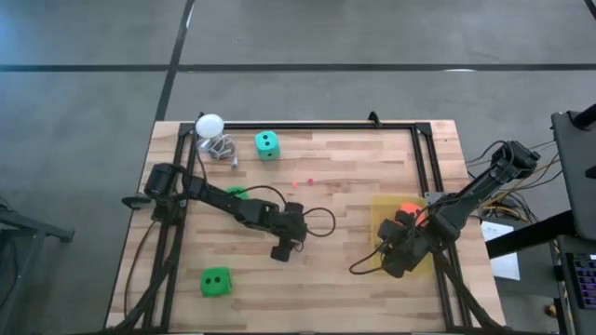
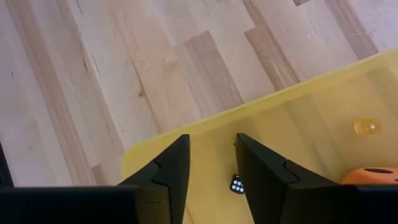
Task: Pick & Place Dice
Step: Put the small violet dice into the yellow bin
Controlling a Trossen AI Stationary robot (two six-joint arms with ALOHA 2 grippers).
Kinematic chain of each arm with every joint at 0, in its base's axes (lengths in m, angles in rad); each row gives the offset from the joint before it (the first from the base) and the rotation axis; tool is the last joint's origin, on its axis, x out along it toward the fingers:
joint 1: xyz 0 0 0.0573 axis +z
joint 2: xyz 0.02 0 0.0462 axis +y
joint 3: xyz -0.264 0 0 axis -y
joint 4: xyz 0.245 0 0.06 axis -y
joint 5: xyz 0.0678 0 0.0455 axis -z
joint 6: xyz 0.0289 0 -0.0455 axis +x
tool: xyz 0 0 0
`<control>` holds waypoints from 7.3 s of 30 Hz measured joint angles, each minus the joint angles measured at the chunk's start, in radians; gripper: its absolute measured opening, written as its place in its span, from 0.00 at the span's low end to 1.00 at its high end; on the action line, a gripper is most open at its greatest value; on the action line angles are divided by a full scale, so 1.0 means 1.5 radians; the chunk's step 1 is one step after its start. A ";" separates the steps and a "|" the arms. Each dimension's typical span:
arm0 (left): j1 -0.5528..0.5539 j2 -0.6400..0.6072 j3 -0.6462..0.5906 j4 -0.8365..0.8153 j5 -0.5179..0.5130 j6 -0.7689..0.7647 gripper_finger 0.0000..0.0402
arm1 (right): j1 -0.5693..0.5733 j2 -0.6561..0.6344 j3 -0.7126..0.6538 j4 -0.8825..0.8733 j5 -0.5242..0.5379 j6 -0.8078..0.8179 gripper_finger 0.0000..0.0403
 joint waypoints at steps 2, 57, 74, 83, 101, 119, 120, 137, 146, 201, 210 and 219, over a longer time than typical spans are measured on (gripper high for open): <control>0.000 0.000 0.000 0.000 0.000 0.006 0.51 | 0.000 0.000 0.000 0.001 0.000 0.000 0.29; 0.005 0.019 -0.018 0.064 0.056 0.029 0.32 | 0.000 0.001 0.000 0.069 -0.002 -0.007 0.22; 0.005 0.019 -0.018 0.049 0.060 -0.012 0.12 | 0.000 0.001 0.000 0.107 -0.001 -0.055 0.22; 0.005 0.019 -0.010 0.043 0.071 -0.077 0.12 | 0.000 0.001 0.000 0.115 0.018 -0.090 0.20; 0.001 -0.174 -0.041 0.273 0.073 -0.409 0.12 | 0.012 0.012 0.000 0.330 0.265 -0.476 0.19; 0.000 -0.210 -0.093 0.583 0.074 -0.505 0.12 | 0.027 0.112 0.101 0.590 0.507 -0.893 0.19; 0.000 -0.210 -0.093 0.589 0.074 -0.507 0.12 | 0.023 0.125 0.116 0.588 0.507 -0.907 0.19; 0.000 -0.232 -0.093 0.594 0.075 -0.505 0.12 | 0.022 0.318 0.319 0.565 0.733 -1.067 0.19; -0.001 -0.241 -0.093 0.594 0.078 -0.503 0.12 | 0.022 0.306 0.335 0.567 0.723 -1.043 0.19; -0.001 -0.241 -0.091 0.609 0.088 -0.496 0.12 | -0.046 0.304 0.334 0.553 0.661 -1.024 0.33; -0.001 -0.241 -0.092 0.608 0.091 -0.498 0.12 | -0.044 0.304 0.334 0.573 0.634 -1.052 0.31; 0.000 -0.241 -0.092 0.605 0.090 -0.498 0.12 | -0.044 0.304 0.334 0.588 0.631 -1.053 0.30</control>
